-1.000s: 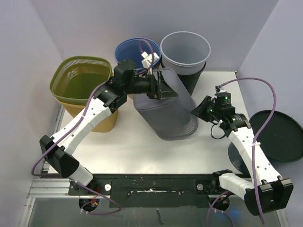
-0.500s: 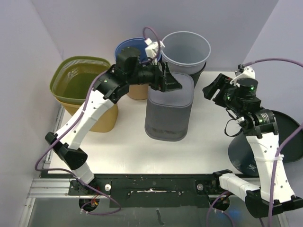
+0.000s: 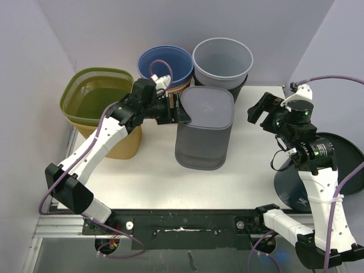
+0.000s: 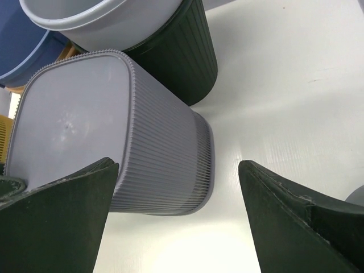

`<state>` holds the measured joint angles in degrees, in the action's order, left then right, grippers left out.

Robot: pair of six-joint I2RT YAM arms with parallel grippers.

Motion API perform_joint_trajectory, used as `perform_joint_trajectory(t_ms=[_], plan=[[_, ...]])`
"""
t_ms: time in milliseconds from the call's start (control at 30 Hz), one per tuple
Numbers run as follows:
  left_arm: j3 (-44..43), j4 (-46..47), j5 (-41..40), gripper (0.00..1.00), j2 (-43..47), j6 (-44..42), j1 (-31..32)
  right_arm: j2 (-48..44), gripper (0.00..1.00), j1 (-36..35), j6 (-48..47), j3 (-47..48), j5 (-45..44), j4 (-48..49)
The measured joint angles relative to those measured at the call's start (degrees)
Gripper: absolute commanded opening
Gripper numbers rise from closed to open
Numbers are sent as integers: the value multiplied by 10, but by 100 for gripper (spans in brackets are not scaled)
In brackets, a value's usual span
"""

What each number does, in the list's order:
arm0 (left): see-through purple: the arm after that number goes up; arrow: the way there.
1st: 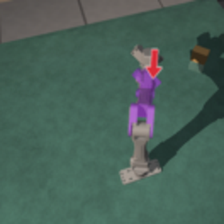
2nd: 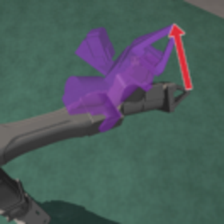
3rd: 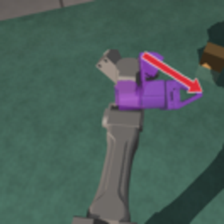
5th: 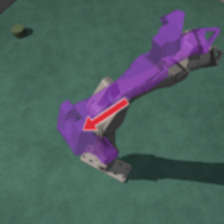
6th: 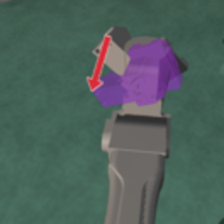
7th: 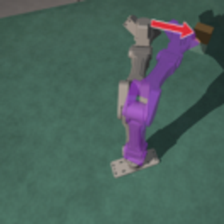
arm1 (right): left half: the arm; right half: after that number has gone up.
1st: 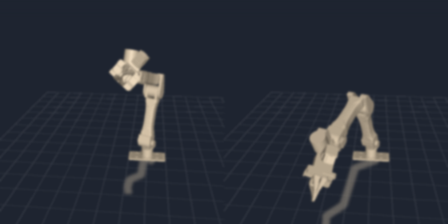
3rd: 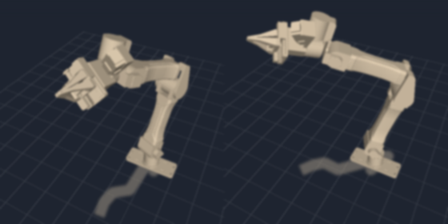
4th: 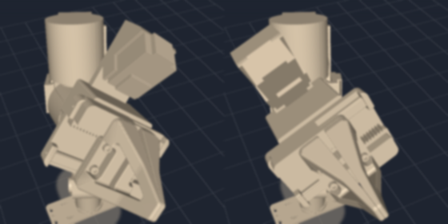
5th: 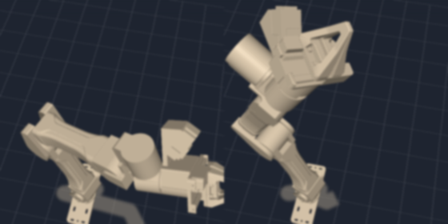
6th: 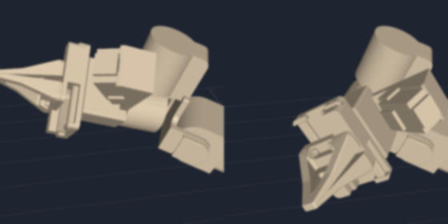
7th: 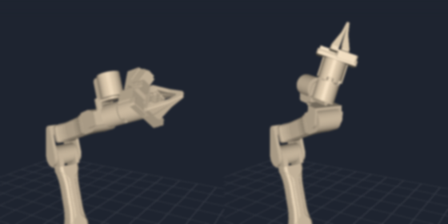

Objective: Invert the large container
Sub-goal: Turn the container upside down at the center of the board, then move the container to the corner of the board.

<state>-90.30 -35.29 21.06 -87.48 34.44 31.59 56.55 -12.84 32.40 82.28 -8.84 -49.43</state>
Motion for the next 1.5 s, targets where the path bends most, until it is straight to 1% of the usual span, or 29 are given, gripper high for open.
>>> perform_joint_trajectory(t_ms=[100, 167, 233, 333, 433, 500, 533, 600, 667, 733, 833, 933, 1033, 1133, 1233, 1433, 1500], plan=[[7, 21, 2, 68, -10, 12, 31, 4, 92, 0, -5, 7, -7, -7], [-15, 25, 1, 68, -33, 14, 61, 6, 92, 0, -9, 17, -9, -10], [-59, 30, -1, 68, -75, 14, 94, 5, 92, 0, -15, 30, -12, -16], [-153, 47, 3, 67, -163, 8, 141, -1, 92, 0, -22, 49, -20, -22], [-278, 53, 27, 67, -266, -7, 179, -14, 92, 0, -24, 62, -35, -36], [-352, 40, 37, 67, -316, -25, 196, -23, 92, 0, -24, 68, -43, -47], [-370, 36, 39, 67, -327, -35, 202, -28, 92, 0, -24, 69, -46, -50], [-378, 26, 48, 67, -328, -52, 209, -34, 91, 0, -24, 69, -47, -57], [-348, 29, 55, 68, -303, -63, 207, -40, 91, 0, -26, 69, -46, -61], [-275, 36, 61, 68, -249, -63, 192, -41, 91, 0, -36, 69, -35, -62], [-166, 51, 61, 68, -157, -60, 144, -33, 91, 0, -57, 69, 9, -72], [-86, 68, 52, 68, -73, -51, 89, -17, 90, -1, -84, 59, 69, -91], [-15, 91, 47, 68, 7, -39, 37, -10, 91, -5, -98, 22, 112, -105], [8, 94, 47, 68, 40, -34, 13, -1, 91, -10, -108, -12, 125, -101], [13, 96, 47, 68, 45, -34, 5, 6, 91, -11, -109, -12, 121, -92], [28, 96, 47, 68, 45, -33, 5, 24, 91, -15, -108, 1, 82, -94], [29, 96, 47, 68, 45, -33, 5, 22, 93, -15, -110, 3, 94, -95]])
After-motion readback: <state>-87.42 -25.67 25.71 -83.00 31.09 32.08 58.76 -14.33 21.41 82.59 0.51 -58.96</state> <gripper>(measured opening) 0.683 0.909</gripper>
